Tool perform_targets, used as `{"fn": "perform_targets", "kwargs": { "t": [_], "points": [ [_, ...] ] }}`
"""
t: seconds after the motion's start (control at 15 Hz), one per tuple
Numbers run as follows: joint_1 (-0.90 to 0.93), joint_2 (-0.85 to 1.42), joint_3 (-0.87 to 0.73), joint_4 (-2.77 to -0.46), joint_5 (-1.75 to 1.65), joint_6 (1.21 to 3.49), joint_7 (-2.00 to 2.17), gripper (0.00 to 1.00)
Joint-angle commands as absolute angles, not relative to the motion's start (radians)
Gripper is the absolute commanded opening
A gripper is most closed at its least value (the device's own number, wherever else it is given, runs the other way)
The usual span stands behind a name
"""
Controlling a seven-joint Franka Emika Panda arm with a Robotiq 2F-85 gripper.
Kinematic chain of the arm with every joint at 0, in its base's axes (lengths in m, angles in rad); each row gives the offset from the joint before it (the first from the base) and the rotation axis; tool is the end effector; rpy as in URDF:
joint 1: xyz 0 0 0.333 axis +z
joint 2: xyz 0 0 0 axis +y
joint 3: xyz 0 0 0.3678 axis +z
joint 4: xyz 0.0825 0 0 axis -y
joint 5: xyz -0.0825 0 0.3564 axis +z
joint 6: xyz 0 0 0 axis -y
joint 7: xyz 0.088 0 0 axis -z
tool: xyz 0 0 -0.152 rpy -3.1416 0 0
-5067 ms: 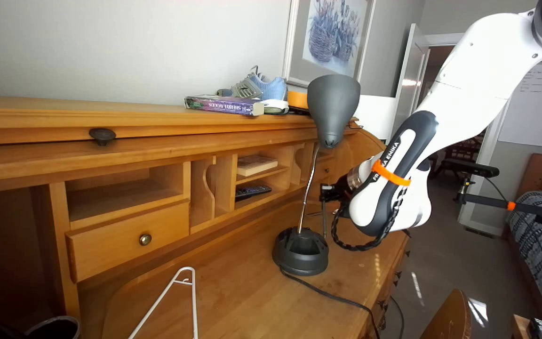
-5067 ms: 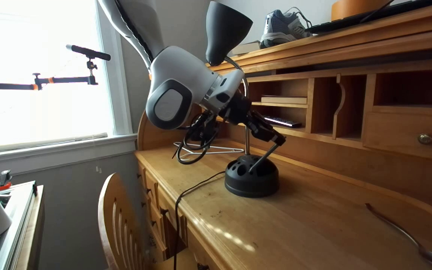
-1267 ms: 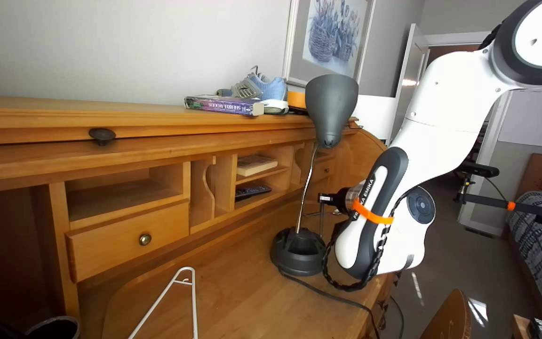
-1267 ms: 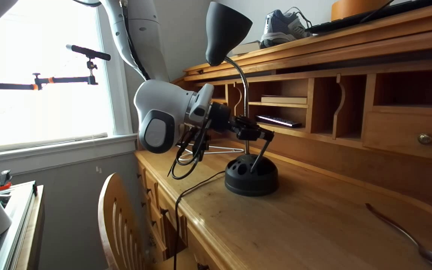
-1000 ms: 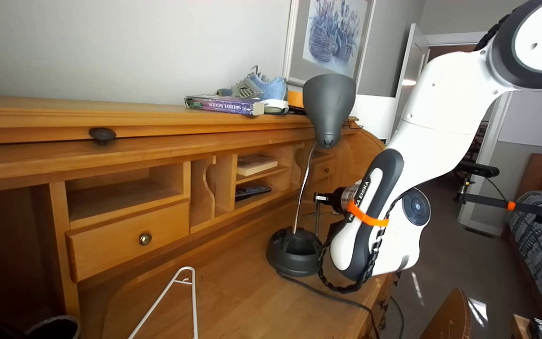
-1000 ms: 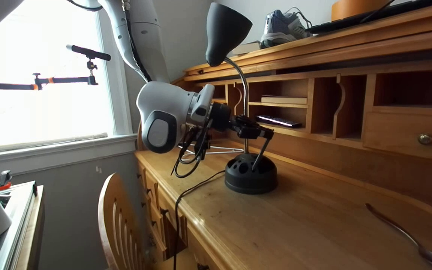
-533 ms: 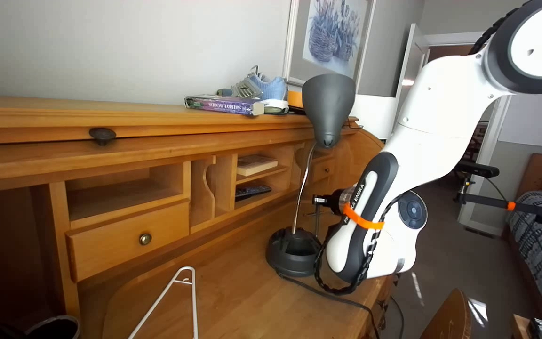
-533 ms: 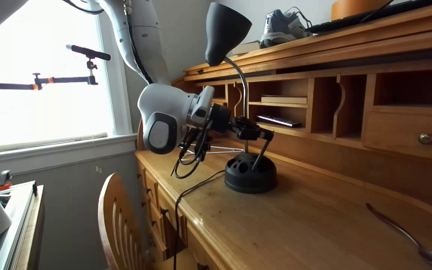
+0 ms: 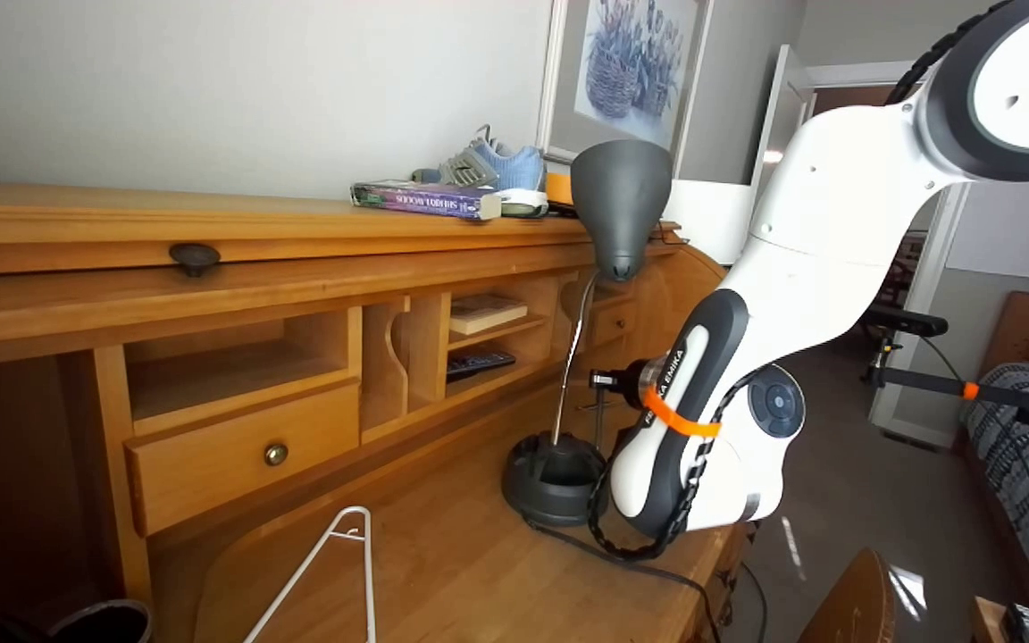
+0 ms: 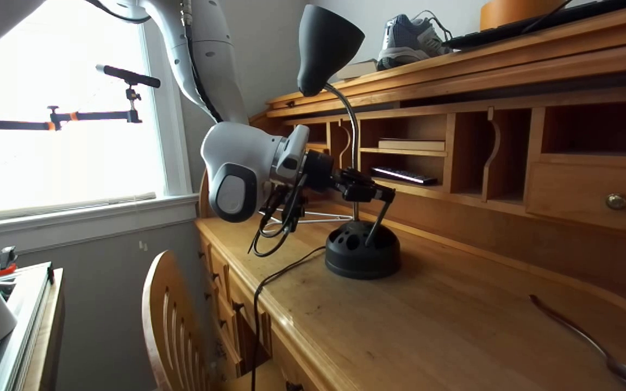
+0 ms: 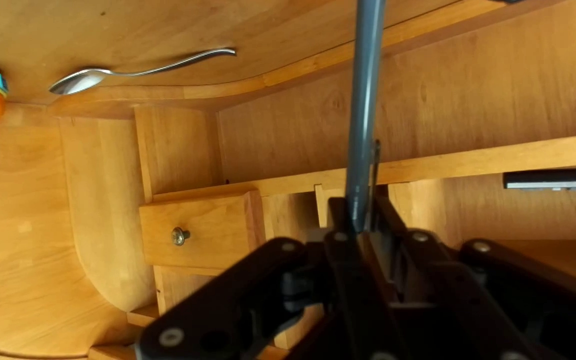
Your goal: Put the black pen in the lamb base
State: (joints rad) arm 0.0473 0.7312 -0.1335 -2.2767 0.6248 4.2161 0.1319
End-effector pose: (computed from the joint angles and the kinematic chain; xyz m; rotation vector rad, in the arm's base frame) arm 0.5706 -0.1410 0.2455 2.1497 -0.9191 1.6089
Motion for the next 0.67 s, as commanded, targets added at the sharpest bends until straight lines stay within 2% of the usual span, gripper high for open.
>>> {"fn": "perform_targets", "kwargs": {
  "t": [0.0, 0.6],
  "points": [
    [0.083, 0.767, -0.144, -2.243, 0.657, 4.227, 0.144, 0.04],
    [0.116, 0.798, -0.142, -2.189, 0.825, 4.228, 0.123, 0.04]
  ]
}}
